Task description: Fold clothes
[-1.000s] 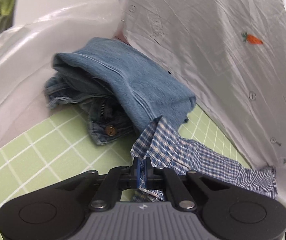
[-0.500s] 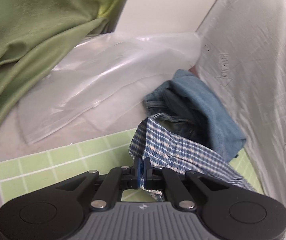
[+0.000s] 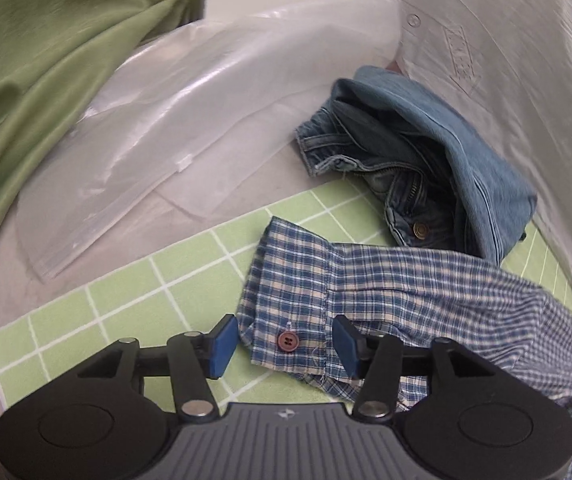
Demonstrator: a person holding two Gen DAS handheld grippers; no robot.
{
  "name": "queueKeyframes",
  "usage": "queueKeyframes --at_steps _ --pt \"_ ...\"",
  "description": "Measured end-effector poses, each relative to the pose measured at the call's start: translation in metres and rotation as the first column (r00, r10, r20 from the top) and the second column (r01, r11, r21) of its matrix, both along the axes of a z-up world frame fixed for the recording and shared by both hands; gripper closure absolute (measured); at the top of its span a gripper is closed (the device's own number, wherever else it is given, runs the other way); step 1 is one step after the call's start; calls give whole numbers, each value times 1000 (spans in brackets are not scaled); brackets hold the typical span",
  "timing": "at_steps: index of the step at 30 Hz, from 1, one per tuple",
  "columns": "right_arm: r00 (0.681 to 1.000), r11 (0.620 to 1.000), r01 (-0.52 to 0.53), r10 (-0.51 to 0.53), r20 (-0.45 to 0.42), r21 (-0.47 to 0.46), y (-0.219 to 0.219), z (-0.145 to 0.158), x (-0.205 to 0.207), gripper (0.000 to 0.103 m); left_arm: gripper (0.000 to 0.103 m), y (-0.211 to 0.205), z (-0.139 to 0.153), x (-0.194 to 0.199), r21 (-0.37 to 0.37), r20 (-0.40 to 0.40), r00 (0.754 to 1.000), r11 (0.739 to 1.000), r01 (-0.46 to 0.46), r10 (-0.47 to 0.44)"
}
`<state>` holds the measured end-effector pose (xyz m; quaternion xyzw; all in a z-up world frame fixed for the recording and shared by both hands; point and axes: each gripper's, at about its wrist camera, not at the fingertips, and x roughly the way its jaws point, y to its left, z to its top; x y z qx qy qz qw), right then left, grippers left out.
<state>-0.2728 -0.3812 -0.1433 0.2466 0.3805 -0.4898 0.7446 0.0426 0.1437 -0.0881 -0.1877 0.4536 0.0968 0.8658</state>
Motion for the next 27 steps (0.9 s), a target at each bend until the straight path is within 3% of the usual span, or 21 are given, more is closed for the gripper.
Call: queueKeyframes --at_steps 11,13,14,19,27 --pt "1000 1000 3 -3 4 -10 2 0 -1 0 51 -18 -5 8 140 -4 998 988 59 -59" --pt "1000 1000 2 -2 5 -12 2 0 -1 0 58 -20 -7 6 164 5 997 983 76 -78" --pt "1000 1000 1 -1 6 -14 2 0 -1 0 78 -19 -6 4 158 9 997 984 79 -81" --pt "1000 1000 -2 2 7 -18 4 -1 -1 0 99 -13 -6 -4 130 24 995 987 91 -95" --pt "1000 999 -6 6 13 -32 7 -2 -1 0 99 -1 -3 -28 96 -25 995 990 99 -97"
